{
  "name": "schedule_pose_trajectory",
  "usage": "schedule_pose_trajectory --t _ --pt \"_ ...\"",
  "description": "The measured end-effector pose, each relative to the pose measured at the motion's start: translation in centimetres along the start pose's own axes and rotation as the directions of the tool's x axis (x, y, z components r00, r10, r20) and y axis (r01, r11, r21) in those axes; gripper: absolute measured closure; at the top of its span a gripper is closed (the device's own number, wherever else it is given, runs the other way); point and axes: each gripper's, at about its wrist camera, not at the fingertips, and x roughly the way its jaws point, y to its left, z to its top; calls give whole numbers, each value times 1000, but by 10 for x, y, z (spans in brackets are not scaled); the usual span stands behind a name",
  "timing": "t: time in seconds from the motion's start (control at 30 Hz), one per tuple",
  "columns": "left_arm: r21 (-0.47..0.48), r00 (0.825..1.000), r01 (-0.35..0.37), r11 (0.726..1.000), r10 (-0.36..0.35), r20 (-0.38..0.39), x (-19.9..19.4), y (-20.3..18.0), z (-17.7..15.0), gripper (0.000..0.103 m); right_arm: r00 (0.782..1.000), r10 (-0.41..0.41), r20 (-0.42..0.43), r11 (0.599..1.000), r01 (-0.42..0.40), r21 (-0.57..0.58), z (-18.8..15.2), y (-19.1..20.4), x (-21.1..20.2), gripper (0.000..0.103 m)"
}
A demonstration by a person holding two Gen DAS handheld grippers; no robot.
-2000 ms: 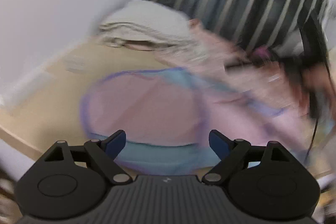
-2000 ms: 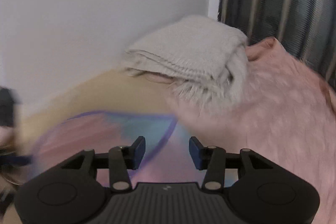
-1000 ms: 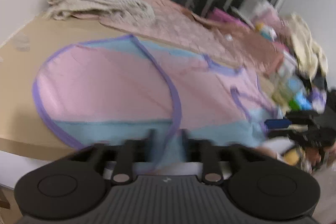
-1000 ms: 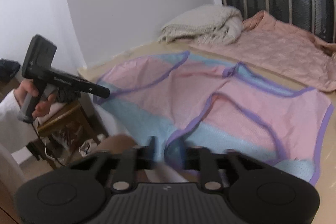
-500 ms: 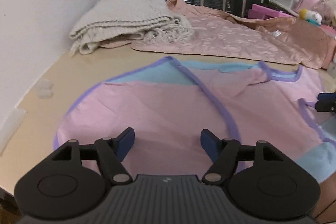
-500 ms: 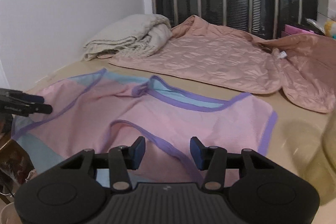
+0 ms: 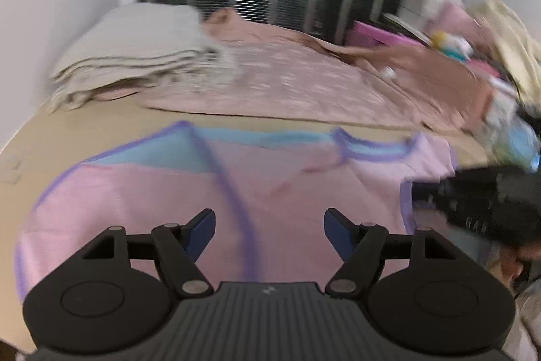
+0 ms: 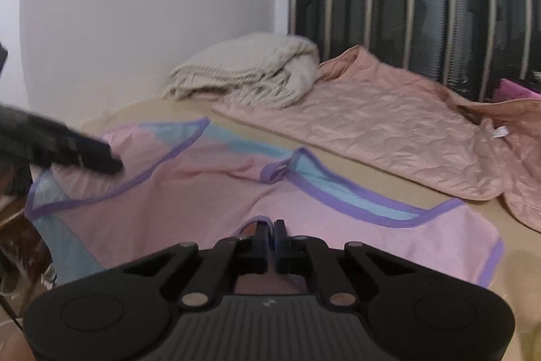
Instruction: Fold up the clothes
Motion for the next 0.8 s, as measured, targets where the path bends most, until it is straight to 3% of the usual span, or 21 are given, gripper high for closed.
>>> schedule_pose_trajectory --t 0.2,0.33,0.37,0.4,0.47,0.53,0.63,0.73,0.77,0.8 --pt "-39 999 23 999 -24 -45 12 0 -15 30 1000 -2 3 1000 2 4 -7 -3 -37 101" --pt "-26 998 31 999 -32 -55 7 4 -18 28 993 -15 -115 998 8 -62 -18 5 -31 98" --pt "-21 998 23 999 -25 -59 6 5 -17 28 994 -5 -106 998 -2 -67 -17 6 -35 89" --pt "-19 998 12 1000 -14 -63 5 5 -17 28 995 6 -97 997 -13 -70 -16 5 -41 71" --pt "-33 999 4 999 -6 -51 2 5 -15 28 999 45 -24 999 -45 4 -6 -7 -55 54" --pt "-35 999 7 999 -8 -34 2 1 -13 28 999 27 23 996 -29 85 4 -24 -59 54" --pt "-11 1000 10 1000 -10 -18 4 -11 -11 28 999 -43 -9 967 44 250 12 -46 -35 55" --pt "17 1000 2 1000 -2 -24 8 -20 -13 28 994 -83 -76 963 99 249 5 -40 -6 56" --pt "23 1000 -4 1000 5 -30 10 -21 -15 28 988 -130 -89 965 147 218 2 -33 0 60" --pt "28 999 -11 1000 12 -37 11 -22 -17 28 980 -187 -63 963 195 184 -1 -25 2 76"
